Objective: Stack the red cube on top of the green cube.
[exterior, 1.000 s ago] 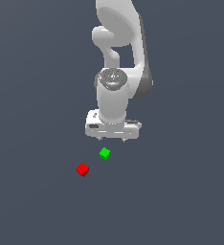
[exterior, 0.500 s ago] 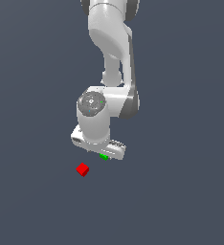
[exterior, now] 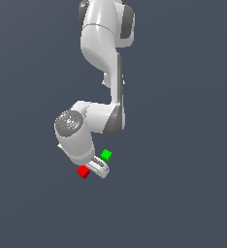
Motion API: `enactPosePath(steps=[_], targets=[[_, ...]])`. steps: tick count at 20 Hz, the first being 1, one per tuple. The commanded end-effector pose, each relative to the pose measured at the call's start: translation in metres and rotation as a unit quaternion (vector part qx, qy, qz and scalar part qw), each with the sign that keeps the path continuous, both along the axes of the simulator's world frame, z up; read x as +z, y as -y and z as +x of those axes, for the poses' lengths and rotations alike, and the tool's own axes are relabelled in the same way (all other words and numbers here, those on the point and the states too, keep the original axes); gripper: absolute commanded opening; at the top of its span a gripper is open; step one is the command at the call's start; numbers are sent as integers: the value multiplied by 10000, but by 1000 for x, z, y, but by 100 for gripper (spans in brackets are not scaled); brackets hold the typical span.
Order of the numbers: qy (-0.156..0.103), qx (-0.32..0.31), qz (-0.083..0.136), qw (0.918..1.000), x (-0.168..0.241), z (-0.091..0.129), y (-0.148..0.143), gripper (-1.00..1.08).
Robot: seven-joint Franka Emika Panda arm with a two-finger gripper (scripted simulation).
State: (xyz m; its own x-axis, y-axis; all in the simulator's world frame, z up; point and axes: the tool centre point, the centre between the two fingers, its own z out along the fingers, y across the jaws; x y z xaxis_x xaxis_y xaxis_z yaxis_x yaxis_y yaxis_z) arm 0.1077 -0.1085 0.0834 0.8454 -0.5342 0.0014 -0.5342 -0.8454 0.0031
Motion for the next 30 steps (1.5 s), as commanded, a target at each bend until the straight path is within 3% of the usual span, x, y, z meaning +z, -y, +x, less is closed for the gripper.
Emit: enactPosePath(steps=[1,9,30], targets=[[4,-207,7,9998,-5,4,10,100],[3,-511,16,9987,-13,8,26,100],[3,-519,17,9987,-63,8,26,100]])
